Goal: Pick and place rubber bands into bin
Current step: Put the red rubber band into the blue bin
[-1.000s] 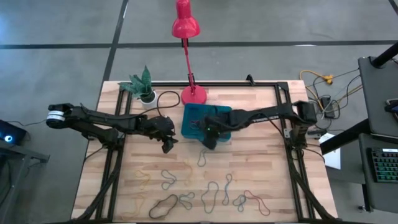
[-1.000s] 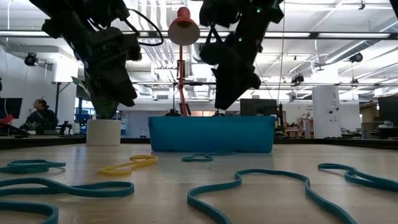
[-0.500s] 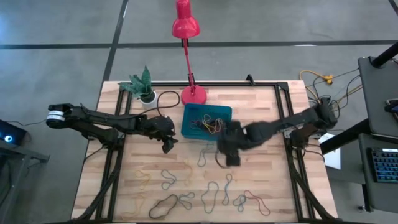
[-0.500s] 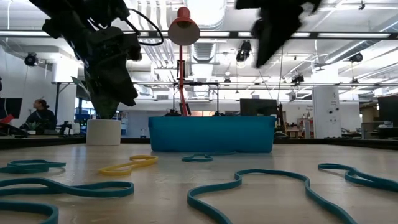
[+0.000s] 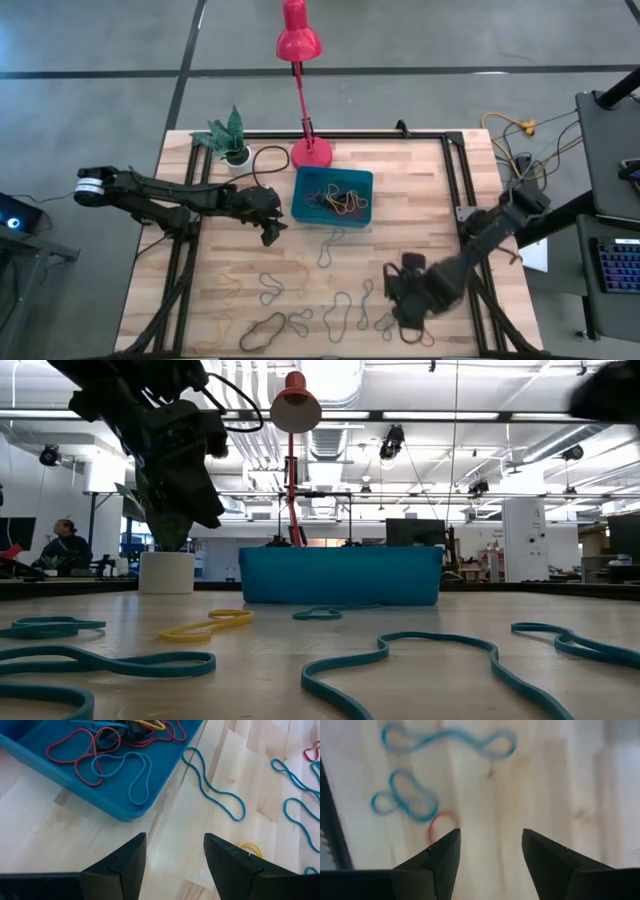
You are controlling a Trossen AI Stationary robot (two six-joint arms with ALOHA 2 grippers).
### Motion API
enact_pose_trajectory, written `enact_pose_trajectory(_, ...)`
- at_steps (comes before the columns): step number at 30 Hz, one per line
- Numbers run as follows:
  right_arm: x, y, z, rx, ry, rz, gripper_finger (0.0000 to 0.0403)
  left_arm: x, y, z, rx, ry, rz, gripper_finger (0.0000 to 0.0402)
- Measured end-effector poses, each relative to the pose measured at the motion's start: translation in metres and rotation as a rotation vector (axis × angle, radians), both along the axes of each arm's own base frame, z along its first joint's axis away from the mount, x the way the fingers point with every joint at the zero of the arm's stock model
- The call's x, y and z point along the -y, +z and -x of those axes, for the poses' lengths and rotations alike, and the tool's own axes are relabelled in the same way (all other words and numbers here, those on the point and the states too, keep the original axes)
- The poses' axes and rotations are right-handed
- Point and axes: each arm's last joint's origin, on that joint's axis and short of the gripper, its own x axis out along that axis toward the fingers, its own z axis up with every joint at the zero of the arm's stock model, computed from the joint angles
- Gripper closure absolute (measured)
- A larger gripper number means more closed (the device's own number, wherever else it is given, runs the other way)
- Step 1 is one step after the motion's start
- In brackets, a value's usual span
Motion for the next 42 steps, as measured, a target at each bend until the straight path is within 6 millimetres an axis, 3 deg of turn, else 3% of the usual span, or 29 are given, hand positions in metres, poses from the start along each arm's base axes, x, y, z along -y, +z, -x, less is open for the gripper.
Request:
enact_pose_trajectory(8, -0.047, -0.029, 0.023, -0.079, -0.007, -0.084, 0.0204, 0.0, 0.0, 0.0, 0.0, 0.0, -0.001, 0.0219)
enact_pose_trajectory(13, -0.064, -0.048, 0.023, -0.083, 0.014, -0.087, 0.0204, 0.0, 0.0, 0.0, 0.001, 0.001, -0.001, 0.0219)
enact_pose_trajectory(27, -0.064, -0.081, 0.021, -0.181, -0.157, -0.049, 0.0211, 0.0, 0.0, 0.0, 0.002, 0.002, -0.002, 0.0219)
enact_pose_trajectory(42, -0.043, -0.098, 0.019, -0.229, -0.148, -0.09, 0.0303, 0.001, 0.0, 0.0, 0.003, -0.004, 0.028, 0.0219)
